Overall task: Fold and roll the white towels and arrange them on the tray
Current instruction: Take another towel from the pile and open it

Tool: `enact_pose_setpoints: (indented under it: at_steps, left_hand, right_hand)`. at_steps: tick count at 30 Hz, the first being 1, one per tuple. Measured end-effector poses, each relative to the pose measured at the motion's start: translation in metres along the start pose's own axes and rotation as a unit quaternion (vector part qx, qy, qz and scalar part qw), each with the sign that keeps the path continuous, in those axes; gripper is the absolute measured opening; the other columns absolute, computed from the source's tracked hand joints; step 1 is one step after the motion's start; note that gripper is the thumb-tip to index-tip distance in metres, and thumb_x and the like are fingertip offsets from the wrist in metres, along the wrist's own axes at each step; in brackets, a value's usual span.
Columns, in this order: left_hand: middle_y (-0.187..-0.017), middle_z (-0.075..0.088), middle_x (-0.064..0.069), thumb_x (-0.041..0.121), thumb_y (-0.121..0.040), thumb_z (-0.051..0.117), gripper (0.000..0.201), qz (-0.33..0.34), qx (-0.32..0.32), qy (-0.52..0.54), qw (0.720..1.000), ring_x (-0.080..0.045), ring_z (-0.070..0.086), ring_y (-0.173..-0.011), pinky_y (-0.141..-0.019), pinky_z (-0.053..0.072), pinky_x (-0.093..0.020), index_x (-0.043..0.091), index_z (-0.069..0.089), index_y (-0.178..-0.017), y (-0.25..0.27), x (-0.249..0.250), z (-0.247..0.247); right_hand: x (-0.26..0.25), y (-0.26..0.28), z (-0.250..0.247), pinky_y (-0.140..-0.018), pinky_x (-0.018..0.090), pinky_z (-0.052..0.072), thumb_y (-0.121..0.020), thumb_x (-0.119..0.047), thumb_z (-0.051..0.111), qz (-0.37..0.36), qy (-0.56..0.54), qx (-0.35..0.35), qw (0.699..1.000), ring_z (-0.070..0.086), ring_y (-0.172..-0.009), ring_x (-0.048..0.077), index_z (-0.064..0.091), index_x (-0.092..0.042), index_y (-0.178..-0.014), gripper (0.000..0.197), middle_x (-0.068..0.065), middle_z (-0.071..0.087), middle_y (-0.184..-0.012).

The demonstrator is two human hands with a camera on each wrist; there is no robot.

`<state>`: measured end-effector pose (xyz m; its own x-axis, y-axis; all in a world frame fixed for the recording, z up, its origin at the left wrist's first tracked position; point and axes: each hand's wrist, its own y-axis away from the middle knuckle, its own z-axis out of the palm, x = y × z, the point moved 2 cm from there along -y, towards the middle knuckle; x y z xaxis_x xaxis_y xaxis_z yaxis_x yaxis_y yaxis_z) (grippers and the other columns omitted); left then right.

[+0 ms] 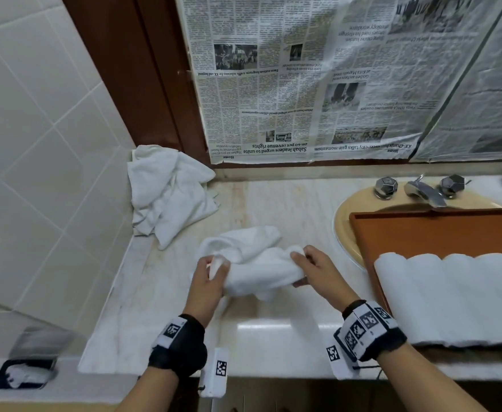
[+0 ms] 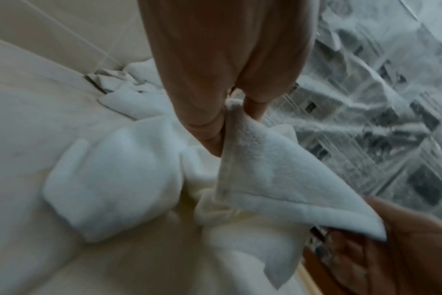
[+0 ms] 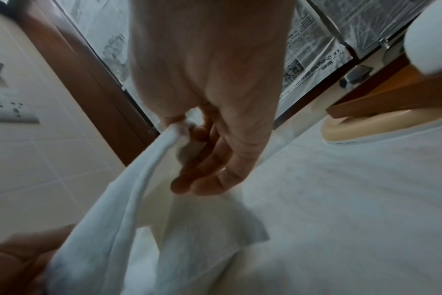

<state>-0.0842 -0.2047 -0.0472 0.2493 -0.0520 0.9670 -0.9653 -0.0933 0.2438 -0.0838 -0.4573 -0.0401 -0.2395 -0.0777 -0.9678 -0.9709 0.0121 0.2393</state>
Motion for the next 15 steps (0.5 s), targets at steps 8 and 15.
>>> enact_pose_setpoints:
  at_steps: [8, 15]
  left_hand:
    - [-0.134, 0.05, 0.013, 0.002, -0.082, 0.076, 0.091, -0.014, -0.114, 0.172, 0.978, -0.021, 0.059, -0.122, -0.088, 0.057, -0.05, 0.053, 0.031, -0.143, 0.012, 0.041, -0.011]
    - [-0.126, 0.065, -0.008, 0.01, -0.081, 0.081, 0.043, 0.023, -0.011, 0.079, 0.997, -0.024, 0.068, -0.109, -0.095, 0.055, -0.039, 0.022, 0.065, -0.119, 0.0, 0.025, -0.026]
  right_hand:
    - [-0.003, -0.017, 0.028, -0.082, 0.029, 0.051, -0.099, -0.017, 0.046, -0.031, 0.046, -0.091, 0.994, 0.06, -0.11, 0.013, 0.052, -0.044, -0.134, 0.044, -0.012, 0.056, -0.133]
    - [0.042, -0.045, 0.055, -0.105, 0.039, 0.045, -0.089, -0.041, 0.069, -0.067, 0.243, -0.015, 0.967, 0.048, -0.123, 0.019, 0.023, -0.026, -0.155, 0.082, 0.0, 0.035, -0.146]
